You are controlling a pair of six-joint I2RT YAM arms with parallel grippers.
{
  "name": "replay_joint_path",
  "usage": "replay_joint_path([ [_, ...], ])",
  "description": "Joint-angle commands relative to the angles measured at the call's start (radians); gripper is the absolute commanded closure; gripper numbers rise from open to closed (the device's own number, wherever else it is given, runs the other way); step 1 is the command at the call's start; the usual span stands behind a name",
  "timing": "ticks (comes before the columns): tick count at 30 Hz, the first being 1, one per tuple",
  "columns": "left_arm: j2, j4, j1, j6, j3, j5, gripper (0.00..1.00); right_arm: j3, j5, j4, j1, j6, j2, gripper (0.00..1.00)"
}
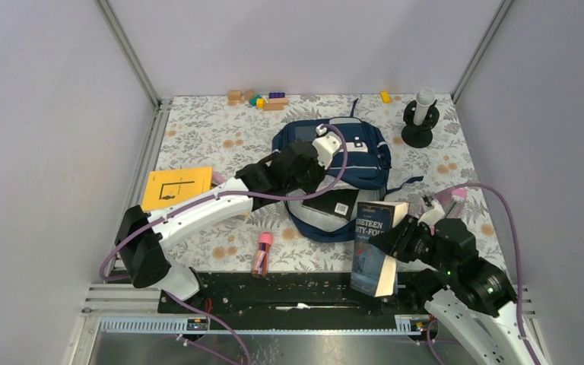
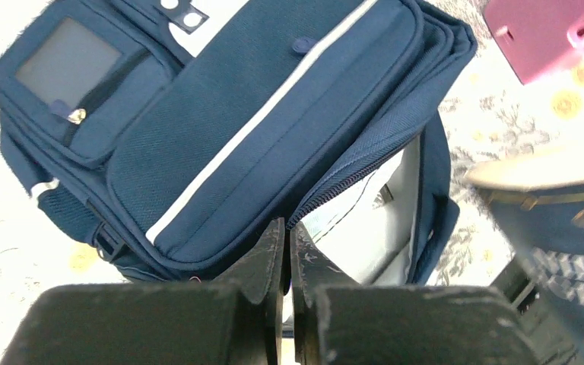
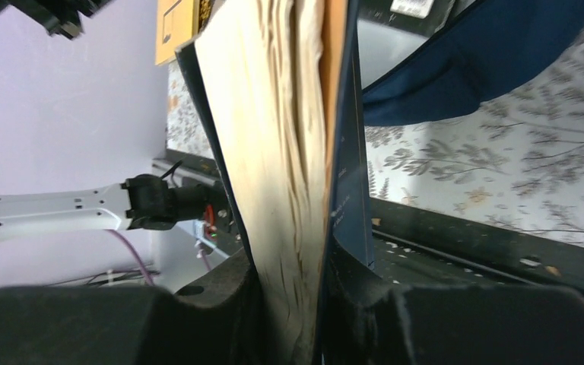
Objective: Pack the student bag
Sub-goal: Place the book in the student bag.
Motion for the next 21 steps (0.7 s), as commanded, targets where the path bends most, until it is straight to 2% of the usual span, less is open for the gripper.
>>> replay_joint_path([
  [1, -0.057, 0.099, 0.007, -0.05, 0.097, -0.15, 1.0, -0.055, -0.169, 0.301, -0.004, 0.152, 0.051, 1.0],
  [7, -0.081, 0.122, 0.012, -0.085, 0.119, -0.116, 1.0, -0.098, -0.169, 0.468, -0.004, 0.181, 0.119, 1.0],
  [11, -0.099, 0.13, 0.024, -0.093, 0.117, -0.016, 1.0, -0.132, -0.128, 0.556, -0.002, 0.214, 0.153, 1.0],
  [21, -0.147, 0.172, 0.075, -0.161, 0.061, 0.084, 1.0, -0.209, -0.013, 0.767, 0.008, 0.267, 0.263, 1.0],
])
